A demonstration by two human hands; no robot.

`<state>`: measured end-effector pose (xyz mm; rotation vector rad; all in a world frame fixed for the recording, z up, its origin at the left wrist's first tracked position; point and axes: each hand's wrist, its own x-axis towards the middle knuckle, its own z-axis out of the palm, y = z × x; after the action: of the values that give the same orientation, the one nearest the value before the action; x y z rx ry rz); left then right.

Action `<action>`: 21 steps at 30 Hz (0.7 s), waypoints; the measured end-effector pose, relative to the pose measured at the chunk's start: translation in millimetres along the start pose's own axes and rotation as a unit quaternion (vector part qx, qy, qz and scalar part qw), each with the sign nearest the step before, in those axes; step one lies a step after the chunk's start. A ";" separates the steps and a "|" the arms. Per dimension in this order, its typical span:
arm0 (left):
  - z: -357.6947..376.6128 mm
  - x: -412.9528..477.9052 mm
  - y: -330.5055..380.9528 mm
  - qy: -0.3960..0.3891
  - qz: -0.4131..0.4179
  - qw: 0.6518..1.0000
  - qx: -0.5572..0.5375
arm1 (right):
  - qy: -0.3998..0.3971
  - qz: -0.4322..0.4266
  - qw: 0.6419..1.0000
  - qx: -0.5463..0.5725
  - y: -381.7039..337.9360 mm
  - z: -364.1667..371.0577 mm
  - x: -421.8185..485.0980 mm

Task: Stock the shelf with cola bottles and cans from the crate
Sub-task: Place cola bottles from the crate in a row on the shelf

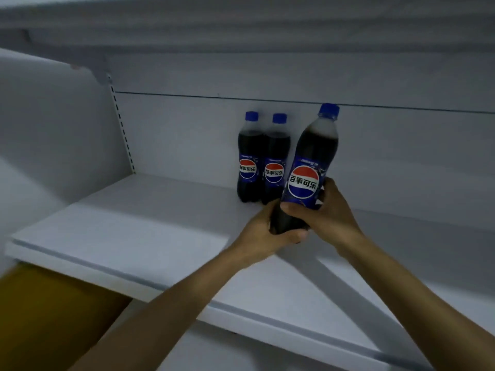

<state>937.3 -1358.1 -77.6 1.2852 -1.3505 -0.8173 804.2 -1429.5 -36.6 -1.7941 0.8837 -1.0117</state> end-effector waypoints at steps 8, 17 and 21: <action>-31.3 68.5 -8.4 0.124 -0.064 0.961 0.241 | 0.031 -0.024 0.996 -0.079 61.6 -2.2 65.9; -45.6 86.1 -19.7 0.161 -0.060 0.971 0.169 | 0.047 -0.032 0.993 -0.099 86.4 10.5 111.8; -56.4 83.6 -20.7 0.113 -0.057 0.973 0.193 | 0.058 -0.030 0.995 -0.072 90.2 16.1 114.7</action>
<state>1007.4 -1432.7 -66.3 1.7169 -1.2970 -0.4759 852.3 -1556.6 -92.1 -1.9061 1.0022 -1.1250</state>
